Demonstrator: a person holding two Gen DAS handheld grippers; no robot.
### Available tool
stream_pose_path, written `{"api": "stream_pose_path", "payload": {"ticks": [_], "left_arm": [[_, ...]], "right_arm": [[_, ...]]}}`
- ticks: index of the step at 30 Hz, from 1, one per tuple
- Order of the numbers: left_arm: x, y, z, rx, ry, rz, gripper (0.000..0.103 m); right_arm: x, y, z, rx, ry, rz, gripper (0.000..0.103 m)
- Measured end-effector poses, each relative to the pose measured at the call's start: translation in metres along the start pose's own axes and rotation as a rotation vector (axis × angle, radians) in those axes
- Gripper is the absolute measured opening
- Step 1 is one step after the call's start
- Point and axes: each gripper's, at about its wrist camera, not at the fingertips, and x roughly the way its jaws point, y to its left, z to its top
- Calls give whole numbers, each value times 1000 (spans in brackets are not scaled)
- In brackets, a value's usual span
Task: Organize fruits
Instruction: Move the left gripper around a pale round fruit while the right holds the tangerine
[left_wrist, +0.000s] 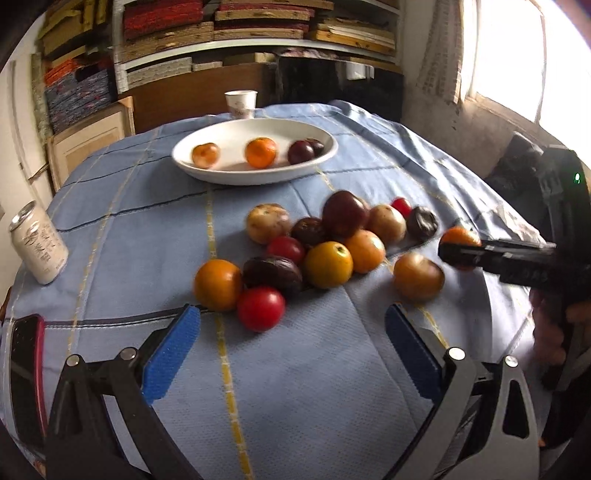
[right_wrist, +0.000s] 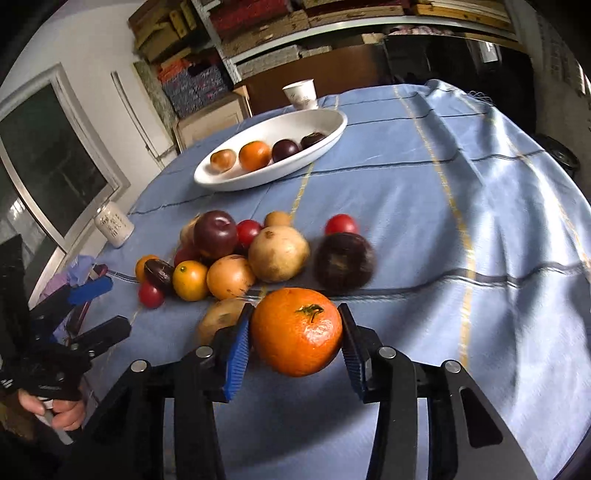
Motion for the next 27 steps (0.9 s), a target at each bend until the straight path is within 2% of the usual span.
{"api": "stream_pose_path", "payload": {"ticks": [5,8,10,11,12,15,21,27], "left_arm": [[4,-14,8,-14,8,-127,98],[8,-35,18,-17,10,-198,98],[13,-51,24,22,6,-176,98],[18,-62,27,53,5,-140,92],[22,-69,28,79,10,-115,78],[37,-83,32,116,63,-113,67],[55,-85,38,104,109,-130,66],[63,-102,39,157,137,-141,64]], "right_arm": [[-9,-20,-6,30,5,-49,45],[-10,-30,-8,56,4,-35,45],[-11,-36,-9,72,4,-15,45],[-11,-37,-11,79,6,-6,45],[-10,-40,-11,87,9,4,45],[-7,-44,-11,110,20,30,45],[-7,-44,-11,107,21,74,45],[-6,-46,-11,121,25,95,45]]}}
